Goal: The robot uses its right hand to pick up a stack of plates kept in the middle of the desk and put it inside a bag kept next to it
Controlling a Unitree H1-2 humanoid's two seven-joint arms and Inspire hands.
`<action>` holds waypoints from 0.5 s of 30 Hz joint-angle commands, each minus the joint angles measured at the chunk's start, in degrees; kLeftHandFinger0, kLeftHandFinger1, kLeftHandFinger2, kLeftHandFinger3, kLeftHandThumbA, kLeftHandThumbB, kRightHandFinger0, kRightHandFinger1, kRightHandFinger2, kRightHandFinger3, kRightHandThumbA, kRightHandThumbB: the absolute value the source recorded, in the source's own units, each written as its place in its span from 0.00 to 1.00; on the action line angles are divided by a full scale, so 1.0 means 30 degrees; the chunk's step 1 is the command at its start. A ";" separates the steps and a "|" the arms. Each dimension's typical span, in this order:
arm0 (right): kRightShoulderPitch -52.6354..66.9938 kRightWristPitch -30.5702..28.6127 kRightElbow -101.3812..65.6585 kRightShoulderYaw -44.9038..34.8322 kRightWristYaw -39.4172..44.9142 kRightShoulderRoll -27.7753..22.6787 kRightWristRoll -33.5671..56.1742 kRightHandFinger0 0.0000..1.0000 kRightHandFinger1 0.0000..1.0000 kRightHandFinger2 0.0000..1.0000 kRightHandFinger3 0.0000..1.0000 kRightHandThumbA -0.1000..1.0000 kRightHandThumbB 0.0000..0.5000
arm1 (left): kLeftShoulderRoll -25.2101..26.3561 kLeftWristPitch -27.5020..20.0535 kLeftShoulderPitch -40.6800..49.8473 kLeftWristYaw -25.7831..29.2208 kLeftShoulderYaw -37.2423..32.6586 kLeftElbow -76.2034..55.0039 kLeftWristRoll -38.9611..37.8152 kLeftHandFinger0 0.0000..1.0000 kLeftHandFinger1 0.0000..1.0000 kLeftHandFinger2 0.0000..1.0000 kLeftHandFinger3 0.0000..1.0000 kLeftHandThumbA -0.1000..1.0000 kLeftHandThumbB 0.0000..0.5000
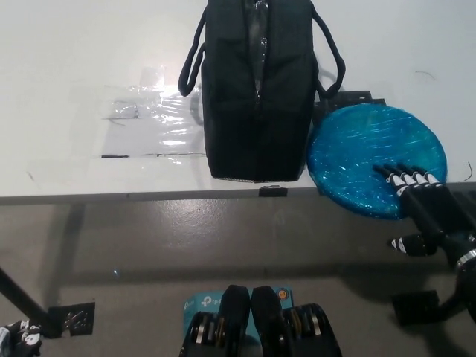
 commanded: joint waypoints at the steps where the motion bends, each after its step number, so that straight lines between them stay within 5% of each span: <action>1: -0.1051 0.0193 0.0648 0.0424 -0.0851 -0.0119 -0.1056 1.00 1.00 1.00 1.00 0.87 1.00 | 0.0806 -0.0674 -0.0500 -0.0245 0.0022 -0.0168 0.0059 0.00 0.01 0.17 0.18 0.00 1.00; 4: -0.1123 0.0144 0.1016 0.0897 -0.0961 -0.0263 -0.1604 1.00 1.00 1.00 1.00 0.79 1.00 | 0.0826 -0.0691 -0.0518 -0.0293 -0.0001 -0.0136 0.0008 0.00 0.01 0.16 0.19 0.01 1.00; 7: -0.1408 -0.0080 0.1725 0.1825 -0.2173 -0.0576 -0.3305 1.00 1.00 1.00 1.00 0.58 0.82 | 0.0872 -0.0763 -0.0523 -0.0359 -0.0104 -0.0113 0.0015 0.00 0.00 0.14 0.19 0.01 1.00; 9: -0.1945 0.0010 0.2407 0.2617 -0.3312 -0.0845 -0.4901 1.00 1.00 1.00 1.00 0.60 0.63 | 0.0886 -0.0850 -0.0583 -0.0333 -0.0134 0.0059 0.0017 0.00 0.00 0.15 0.20 0.00 1.00; 10: -0.2269 -0.0307 0.2841 0.2580 -0.4321 -0.0824 -0.4769 1.00 1.00 1.00 1.00 0.53 0.20 | 0.0876 -0.0838 -0.0611 -0.0287 -0.0137 0.0110 0.0027 0.00 0.01 0.16 0.20 0.00 1.00; 11: -0.2517 -0.0320 0.3046 0.2819 -0.4626 -0.0982 -0.5111 1.00 1.00 1.00 1.00 0.53 0.24 | 0.0877 -0.0870 -0.0647 -0.0289 -0.0139 0.0203 0.0018 0.00 0.02 0.17 0.20 0.00 1.00; 12: -0.2847 -0.0792 0.3154 0.3140 -0.5281 -0.1316 -0.5528 0.70 0.70 0.77 1.00 0.49 0.01 | 0.0872 -0.1022 -0.0642 -0.0298 -0.0156 0.0186 0.0036 0.00 0.01 0.16 0.19 0.00 1.00; 13: -0.3082 -0.0996 0.3104 0.3257 -0.5469 -0.1461 -0.5591 0.19 0.24 0.40 1.00 0.24 0.00 | 0.0856 -0.0750 -0.0573 -0.0137 -0.0175 -0.0065 0.0140 0.00 0.01 0.16 0.19 0.00 1.00; 14: -0.3109 -0.1676 0.3023 0.3364 -0.6301 -0.1674 -0.5495 0.02 0.04 0.15 0.97 0.03 0.22 | 0.0796 -0.0751 -0.0314 -0.0139 -0.0209 -0.0158 0.0168 0.00 0.01 0.16 0.19 0.00 1.00; 15: -0.3127 -0.1945 0.3017 0.3460 -0.6720 -0.1782 -0.5437 0.00 0.00 0.08 0.75 0.00 0.25 | 0.0771 -0.0763 -0.0205 -0.0148 -0.0220 -0.0188 0.0177 0.00 0.00 0.17 0.19 0.00 1.00</action>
